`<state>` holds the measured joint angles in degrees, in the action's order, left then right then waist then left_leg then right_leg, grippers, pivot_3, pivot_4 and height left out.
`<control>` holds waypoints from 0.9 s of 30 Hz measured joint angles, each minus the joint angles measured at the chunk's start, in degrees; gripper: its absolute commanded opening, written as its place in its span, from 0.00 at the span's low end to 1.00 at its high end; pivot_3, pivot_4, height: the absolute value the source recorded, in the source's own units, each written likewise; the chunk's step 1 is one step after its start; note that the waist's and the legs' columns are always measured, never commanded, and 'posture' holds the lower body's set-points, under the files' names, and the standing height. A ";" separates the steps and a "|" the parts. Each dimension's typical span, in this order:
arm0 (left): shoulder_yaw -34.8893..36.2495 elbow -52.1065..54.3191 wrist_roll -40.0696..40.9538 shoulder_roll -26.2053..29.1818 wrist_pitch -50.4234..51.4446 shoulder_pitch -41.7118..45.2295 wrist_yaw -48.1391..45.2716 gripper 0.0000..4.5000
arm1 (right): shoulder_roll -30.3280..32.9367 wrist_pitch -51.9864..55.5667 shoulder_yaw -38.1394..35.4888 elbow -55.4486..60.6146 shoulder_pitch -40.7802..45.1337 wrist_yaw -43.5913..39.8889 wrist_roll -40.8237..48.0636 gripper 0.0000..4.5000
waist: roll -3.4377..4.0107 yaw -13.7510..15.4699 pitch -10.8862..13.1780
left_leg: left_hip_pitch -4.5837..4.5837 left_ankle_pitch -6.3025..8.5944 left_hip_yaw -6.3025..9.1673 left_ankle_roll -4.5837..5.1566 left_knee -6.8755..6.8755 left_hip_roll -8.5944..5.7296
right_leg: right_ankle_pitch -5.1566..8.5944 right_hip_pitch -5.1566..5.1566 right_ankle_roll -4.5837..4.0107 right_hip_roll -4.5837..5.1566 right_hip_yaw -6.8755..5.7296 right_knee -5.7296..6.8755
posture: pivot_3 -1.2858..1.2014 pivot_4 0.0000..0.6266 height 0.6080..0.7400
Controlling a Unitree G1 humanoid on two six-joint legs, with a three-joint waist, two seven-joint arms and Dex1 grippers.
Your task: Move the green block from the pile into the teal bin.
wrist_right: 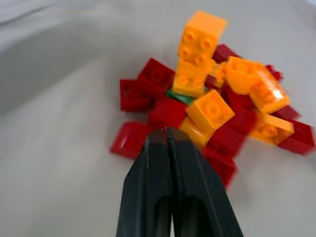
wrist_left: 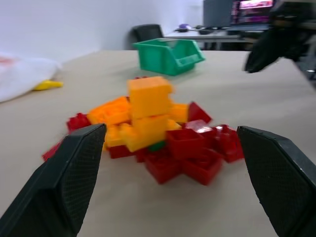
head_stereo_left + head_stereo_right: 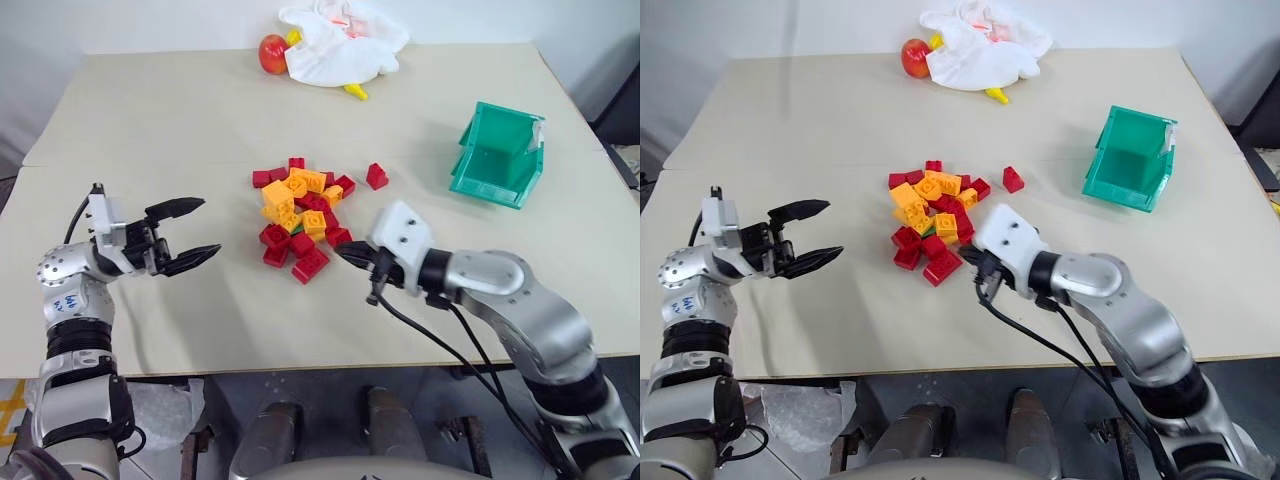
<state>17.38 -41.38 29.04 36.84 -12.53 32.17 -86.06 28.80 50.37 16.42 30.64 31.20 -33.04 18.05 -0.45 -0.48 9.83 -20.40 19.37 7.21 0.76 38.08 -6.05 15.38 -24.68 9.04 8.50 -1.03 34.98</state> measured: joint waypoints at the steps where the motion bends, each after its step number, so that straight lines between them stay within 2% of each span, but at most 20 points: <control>1: -0.82 0.24 0.35 0.62 0.16 -0.58 -0.01 1.00 | -2.61 0.73 1.73 -3.42 3.34 1.31 -1.30 0.00 | 0.00 -0.12 0.00 | 0.00 0.00 -0.01 0.00 0.01 -0.01 | 0.00 -0.04 0.00 0.00 0.02 0.03 | 0.52 0.24 1.00; 4: -1.97 -0.06 0.37 1.30 -0.32 -1.32 -0.01 1.00 | -10.21 0.89 5.58 -10.47 9.67 4.51 -4.39 0.00 | 0.01 -0.57 0.00 | -0.05 0.00 0.01 -0.01 -0.04 0.00 | 0.00 -0.18 -0.01 -0.01 0.01 0.09 | 0.52 0.24 1.00; 9: -1.79 0.00 0.38 1.09 -1.59 -1.22 0.04 1.00 | -20.00 -1.11 10.20 -21.32 15.23 6.87 -7.85 0.00 | -0.02 -1.28 -0.02 | -0.21 0.01 0.00 0.02 0.03 -0.11 | -0.07 -0.52 -0.12 0.04 0.04 0.45 | 0.52 0.24 1.00; 16: -1.32 0.83 0.46 0.76 -1.41 -2.82 0.13 1.00 | -27.69 -6.83 10.69 -33.80 18.07 8.39 -10.59 0.00 | -0.02 -1.95 -0.02 | -0.38 0.01 -0.01 0.01 0.03 -0.09 | -0.09 -0.81 -0.16 0.02 0.03 0.59 | 0.52 0.24 1.00; 20: -0.72 2.31 0.45 -0.51 -1.95 -3.23 0.76 1.00 | -34.97 -10.84 10.78 -46.93 21.51 11.85 -13.74 0.00 | -0.02 -3.09 -0.02 | -0.38 -0.03 -0.05 -0.06 0.08 -0.04 | -0.09 -0.82 -0.16 -0.01 0.04 0.63 | 0.52 0.24 1.00; 23: -0.21 2.68 0.38 -0.62 -2.58 -3.20 1.83 1.00 | -34.93 -13.66 9.24 -54.33 22.57 15.43 -16.50 0.00 | -0.01 -2.99 -0.02 | -0.37 -0.03 -0.04 -0.06 0.12 -0.08 | -0.11 -0.81 -0.20 0.01 0.08 0.67 | 0.52 0.24 1.00; 27: 0.03 2.66 0.23 -0.61 -2.97 -3.19 2.55 1.00 | -34.59 -15.65 7.31 -57.95 23.51 18.71 -18.87 0.00 | -0.02 -2.91 -0.02 | -0.37 -0.03 -0.03 -0.07 0.15 -0.07 | -0.12 -0.81 -0.21 0.01 0.07 0.70 | 0.52 0.24 1.00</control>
<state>17.40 -38.72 29.27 36.23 -15.51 28.99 -83.51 -5.79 34.71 23.73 -27.31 54.71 -14.33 -0.82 -0.46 -3.40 9.81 -20.77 19.33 7.18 0.69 38.23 -6.12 15.26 -25.49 8.83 8.51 -0.96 35.69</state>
